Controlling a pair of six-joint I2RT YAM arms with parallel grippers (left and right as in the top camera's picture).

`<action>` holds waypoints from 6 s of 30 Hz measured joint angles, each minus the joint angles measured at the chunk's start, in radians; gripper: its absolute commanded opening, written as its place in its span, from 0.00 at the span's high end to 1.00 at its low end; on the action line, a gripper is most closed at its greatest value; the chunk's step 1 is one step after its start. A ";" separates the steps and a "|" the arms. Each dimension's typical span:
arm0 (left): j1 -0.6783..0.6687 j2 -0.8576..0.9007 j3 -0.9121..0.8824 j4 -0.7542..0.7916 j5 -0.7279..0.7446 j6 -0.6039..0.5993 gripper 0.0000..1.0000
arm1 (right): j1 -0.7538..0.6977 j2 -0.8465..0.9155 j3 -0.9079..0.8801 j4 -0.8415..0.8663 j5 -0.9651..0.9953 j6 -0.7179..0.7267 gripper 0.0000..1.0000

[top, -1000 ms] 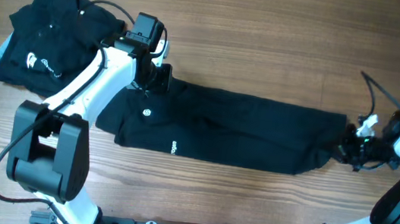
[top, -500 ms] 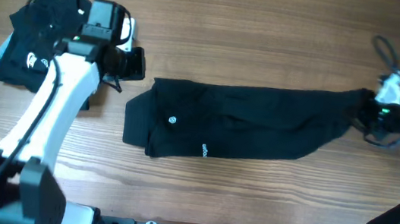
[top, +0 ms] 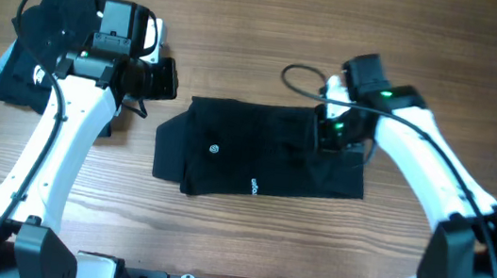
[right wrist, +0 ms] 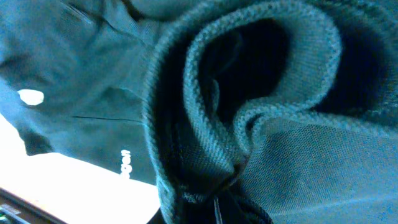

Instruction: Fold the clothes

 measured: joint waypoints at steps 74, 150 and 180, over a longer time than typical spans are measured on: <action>0.137 0.224 -0.482 0.517 0.603 0.152 0.20 | 0.028 0.139 -0.108 0.440 -0.084 -0.020 0.89; -0.465 0.228 -0.062 0.360 0.293 -0.355 0.51 | -0.172 -0.017 -0.027 0.186 0.003 0.003 0.49; -0.336 0.293 -0.072 0.165 0.190 -0.202 0.37 | 0.002 0.045 -0.035 0.038 0.148 0.098 0.60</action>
